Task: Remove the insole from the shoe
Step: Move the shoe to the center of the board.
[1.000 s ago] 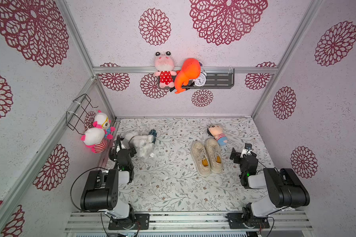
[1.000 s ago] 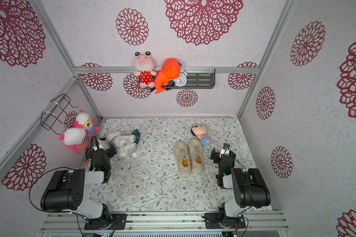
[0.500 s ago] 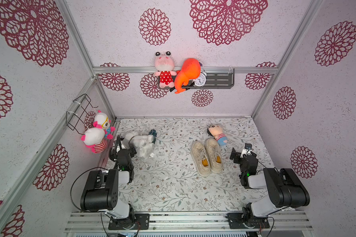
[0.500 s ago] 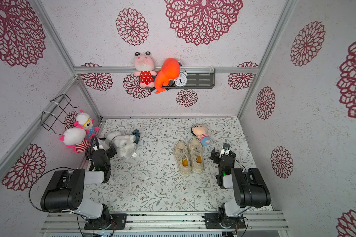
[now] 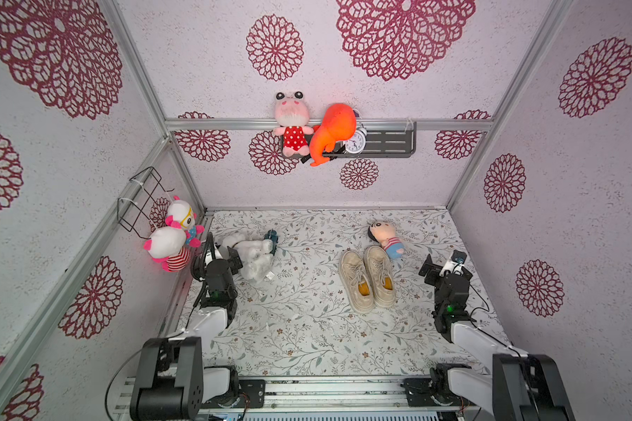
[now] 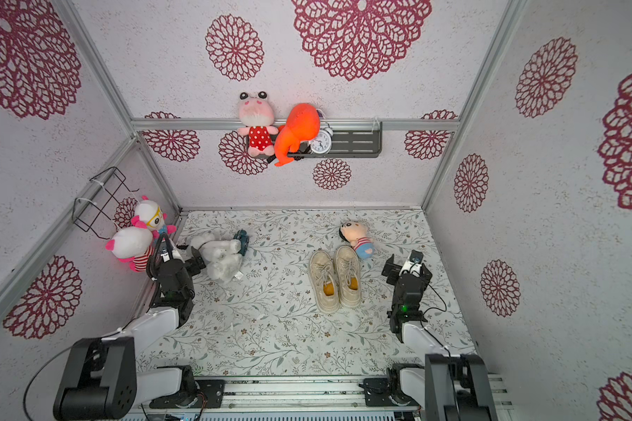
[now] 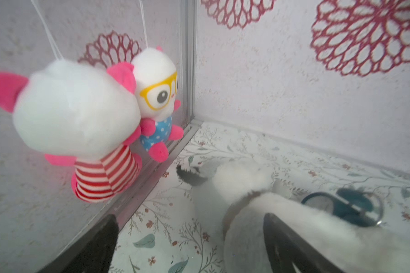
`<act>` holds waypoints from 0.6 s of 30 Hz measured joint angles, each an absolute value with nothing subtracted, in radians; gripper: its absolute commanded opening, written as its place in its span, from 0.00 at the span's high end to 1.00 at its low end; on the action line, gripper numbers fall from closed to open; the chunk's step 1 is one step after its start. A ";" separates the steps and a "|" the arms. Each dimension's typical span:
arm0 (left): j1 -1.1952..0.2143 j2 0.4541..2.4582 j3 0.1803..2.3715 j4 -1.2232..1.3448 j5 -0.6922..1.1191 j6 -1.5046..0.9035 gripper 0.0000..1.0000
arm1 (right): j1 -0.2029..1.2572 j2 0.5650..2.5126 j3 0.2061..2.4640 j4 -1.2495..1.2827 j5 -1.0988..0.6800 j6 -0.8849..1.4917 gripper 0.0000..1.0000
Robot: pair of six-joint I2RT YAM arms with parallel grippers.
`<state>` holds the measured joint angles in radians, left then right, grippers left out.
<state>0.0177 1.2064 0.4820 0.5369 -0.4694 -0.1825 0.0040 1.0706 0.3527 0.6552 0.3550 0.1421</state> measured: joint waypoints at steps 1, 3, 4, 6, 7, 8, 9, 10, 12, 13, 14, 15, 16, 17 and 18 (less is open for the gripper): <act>0.017 1.155 0.505 0.476 -0.465 -0.197 0.02 | -0.017 1.039 0.408 0.552 0.350 0.157 0.01; 0.017 1.065 0.549 0.358 -0.453 -0.236 0.02 | -0.042 1.008 0.498 0.399 0.325 0.179 0.01; 0.016 1.025 0.571 0.299 -0.440 -0.258 0.02 | -0.051 0.999 0.543 0.317 0.298 0.189 0.01; 0.012 0.968 0.612 0.192 -0.411 -0.301 0.02 | -0.053 1.002 0.616 0.177 0.234 0.214 0.01; 0.005 0.947 0.632 0.142 -0.392 -0.324 0.02 | -0.051 1.013 0.653 0.105 0.192 0.226 0.03; -0.007 0.935 0.649 0.099 -0.384 -0.347 0.02 | -0.047 1.029 0.686 0.038 0.144 0.235 0.08; -0.023 0.930 0.662 0.065 -0.375 -0.368 0.02 | -0.041 1.046 0.715 -0.021 0.104 0.243 0.13; -0.049 0.929 0.675 0.030 -0.366 -0.394 0.02 | -0.030 1.064 0.740 -0.077 0.064 0.251 0.20; -0.117 0.942 0.689 -0.014 -0.350 -0.446 0.01 | -0.001 1.091 0.769 -0.158 -0.011 0.266 0.26; -0.157 0.954 0.692 -0.029 -0.342 -0.471 0.00 | 0.026 1.101 0.777 -0.193 -0.045 0.273 0.29; -0.204 0.973 0.695 -0.043 -0.332 -0.496 0.00 | 0.057 1.108 0.782 -0.223 -0.075 0.275 0.30; -0.245 0.992 0.698 -0.052 -0.326 -0.516 0.00 | 0.099 1.115 0.788 -0.249 -0.091 0.271 0.30; -0.289 1.018 0.706 -0.065 -0.321 -0.536 0.00 | 0.154 1.124 0.795 -0.277 -0.105 0.259 0.30; -0.338 1.050 0.716 -0.075 -0.316 -0.554 0.00 | 0.211 1.133 0.802 -0.297 -0.117 0.249 0.32; -0.373 1.077 0.726 -0.082 -0.310 -0.567 0.01 | 0.258 1.140 0.807 -0.308 -0.126 0.238 0.34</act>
